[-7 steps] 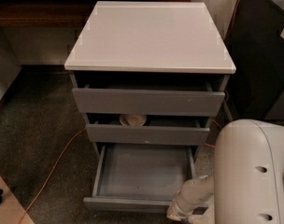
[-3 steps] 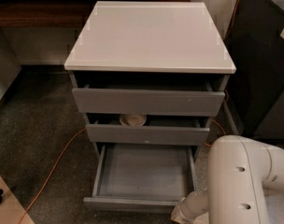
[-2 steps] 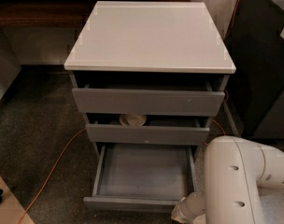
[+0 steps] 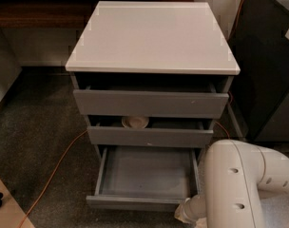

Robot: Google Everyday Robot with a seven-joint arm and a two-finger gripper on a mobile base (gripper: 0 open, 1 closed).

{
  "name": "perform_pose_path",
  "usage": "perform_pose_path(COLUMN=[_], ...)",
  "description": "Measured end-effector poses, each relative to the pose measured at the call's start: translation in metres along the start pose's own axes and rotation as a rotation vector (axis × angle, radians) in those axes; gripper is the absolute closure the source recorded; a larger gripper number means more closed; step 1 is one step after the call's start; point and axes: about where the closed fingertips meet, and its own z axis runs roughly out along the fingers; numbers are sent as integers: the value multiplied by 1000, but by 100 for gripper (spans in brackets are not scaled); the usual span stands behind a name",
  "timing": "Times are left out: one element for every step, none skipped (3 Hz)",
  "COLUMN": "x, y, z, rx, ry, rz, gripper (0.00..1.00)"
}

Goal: Close bottom drawer

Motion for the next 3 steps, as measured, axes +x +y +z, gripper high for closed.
perform_pose_path(x=[-2,-12,-19], y=[-11,-26,-35], z=[1,6,9], rx=[29,53,64], ry=[-11,-26,-35], rz=[9,6,1], gripper=[100,100,100])
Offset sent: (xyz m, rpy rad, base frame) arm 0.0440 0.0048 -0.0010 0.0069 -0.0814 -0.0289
